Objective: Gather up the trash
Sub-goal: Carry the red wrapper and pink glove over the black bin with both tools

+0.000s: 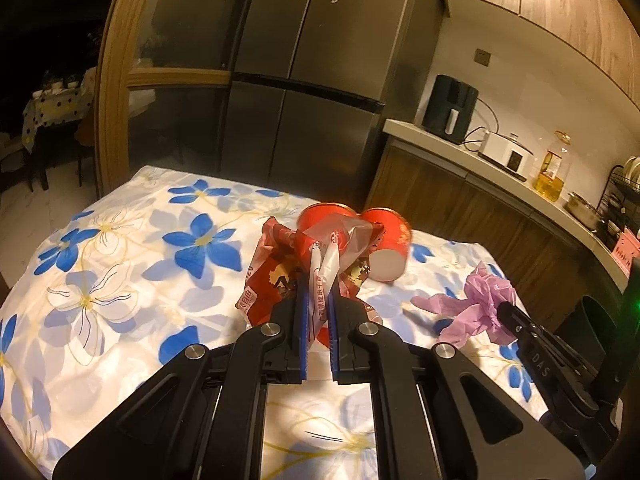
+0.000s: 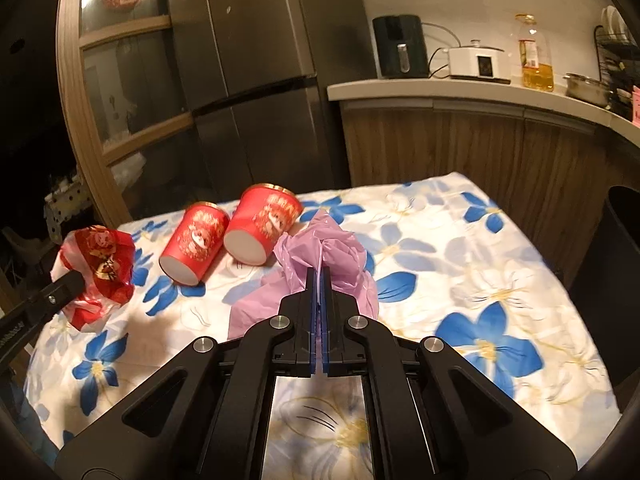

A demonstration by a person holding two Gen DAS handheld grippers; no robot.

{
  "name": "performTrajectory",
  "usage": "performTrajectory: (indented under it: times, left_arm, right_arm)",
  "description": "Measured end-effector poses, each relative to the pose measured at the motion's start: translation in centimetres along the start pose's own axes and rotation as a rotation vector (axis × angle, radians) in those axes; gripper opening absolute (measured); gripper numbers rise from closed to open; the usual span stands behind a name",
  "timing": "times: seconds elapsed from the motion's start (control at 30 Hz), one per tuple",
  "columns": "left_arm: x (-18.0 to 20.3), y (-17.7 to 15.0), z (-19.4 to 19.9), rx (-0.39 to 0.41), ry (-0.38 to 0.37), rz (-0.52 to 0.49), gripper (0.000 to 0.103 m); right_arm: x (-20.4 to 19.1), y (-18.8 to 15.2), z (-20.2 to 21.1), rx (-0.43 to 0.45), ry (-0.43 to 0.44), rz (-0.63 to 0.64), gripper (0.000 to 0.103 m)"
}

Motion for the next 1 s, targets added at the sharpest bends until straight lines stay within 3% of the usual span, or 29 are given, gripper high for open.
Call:
performTrajectory:
  times: [0.53, 1.0]
  left_arm:
    - [6.9, -2.4, 2.5, -0.005, -0.106, -0.064, 0.008]
    - [15.5, -5.6, 3.4, -0.029, -0.223, -0.164, 0.008]
  right_arm:
    - [4.9, 0.2, 8.3, 0.108, -0.071, -0.032, 0.001]
    - [11.2, -0.8, 14.1, 0.164, -0.182, -0.083, 0.001]
Point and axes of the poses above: each gripper's, at about its wrist camera, not at the fingertips, and z roughly against the way its jaws point, x to its right, y to its top, the point moved 2 cm from there along -z, roughly the way its jaws point, and after that the axes turned 11 degrees about z, right-handed, at the moved point
